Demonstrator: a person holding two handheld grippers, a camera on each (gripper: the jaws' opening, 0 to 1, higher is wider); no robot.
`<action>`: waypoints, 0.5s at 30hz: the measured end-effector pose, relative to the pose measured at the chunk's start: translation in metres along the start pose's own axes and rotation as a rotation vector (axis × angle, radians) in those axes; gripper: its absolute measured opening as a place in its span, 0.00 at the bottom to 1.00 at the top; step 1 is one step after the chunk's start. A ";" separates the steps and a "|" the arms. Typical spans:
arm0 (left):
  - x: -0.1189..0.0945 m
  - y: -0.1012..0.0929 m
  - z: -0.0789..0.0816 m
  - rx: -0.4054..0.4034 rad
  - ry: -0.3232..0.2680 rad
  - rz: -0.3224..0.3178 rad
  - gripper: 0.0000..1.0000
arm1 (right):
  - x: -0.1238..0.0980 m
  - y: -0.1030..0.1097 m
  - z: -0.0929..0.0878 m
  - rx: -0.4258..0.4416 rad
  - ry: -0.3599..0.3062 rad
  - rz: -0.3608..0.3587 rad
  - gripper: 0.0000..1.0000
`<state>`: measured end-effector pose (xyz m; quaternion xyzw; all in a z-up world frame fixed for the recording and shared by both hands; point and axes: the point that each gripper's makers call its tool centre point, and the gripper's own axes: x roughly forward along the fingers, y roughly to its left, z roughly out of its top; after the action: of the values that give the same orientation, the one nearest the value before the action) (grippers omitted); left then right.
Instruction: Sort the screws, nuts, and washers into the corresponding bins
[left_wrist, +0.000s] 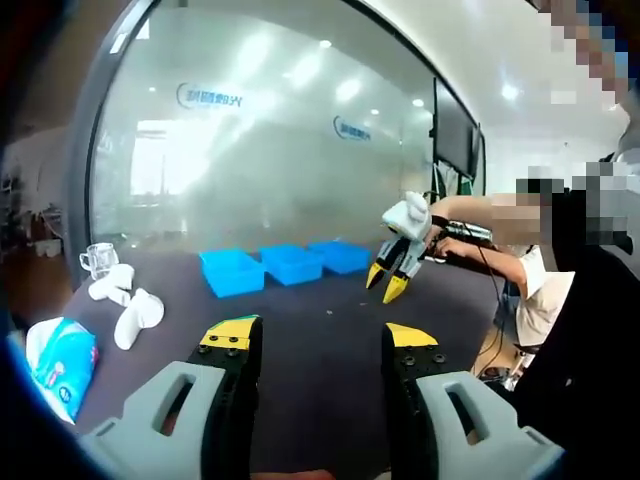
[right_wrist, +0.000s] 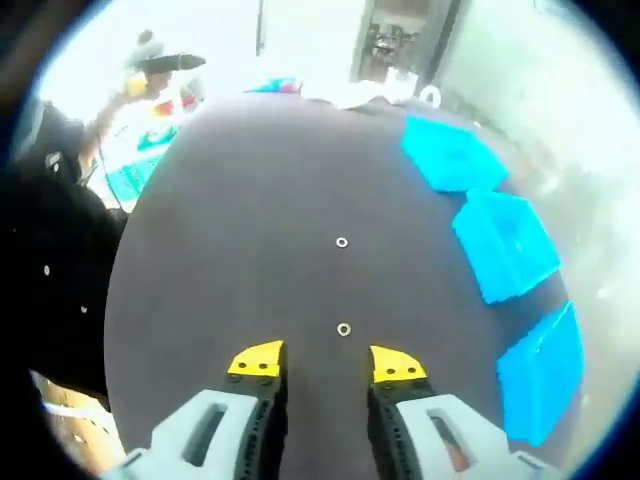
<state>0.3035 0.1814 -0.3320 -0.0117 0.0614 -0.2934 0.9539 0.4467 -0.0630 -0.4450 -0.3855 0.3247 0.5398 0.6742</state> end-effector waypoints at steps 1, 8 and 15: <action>0.000 0.000 0.000 0.000 0.000 -0.001 0.47 | 0.001 0.000 0.001 -0.014 0.005 0.004 0.29; 0.002 0.004 -0.004 -0.012 0.001 0.001 0.47 | 0.009 0.003 0.006 -0.037 0.063 0.066 0.28; -0.001 0.010 -0.008 -0.024 0.005 0.012 0.47 | 0.018 -0.008 0.003 -0.177 0.143 0.079 0.26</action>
<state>0.3075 0.1899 -0.3404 -0.0221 0.0676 -0.2871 0.9552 0.4582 -0.0528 -0.4572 -0.4677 0.3380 0.5637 0.5910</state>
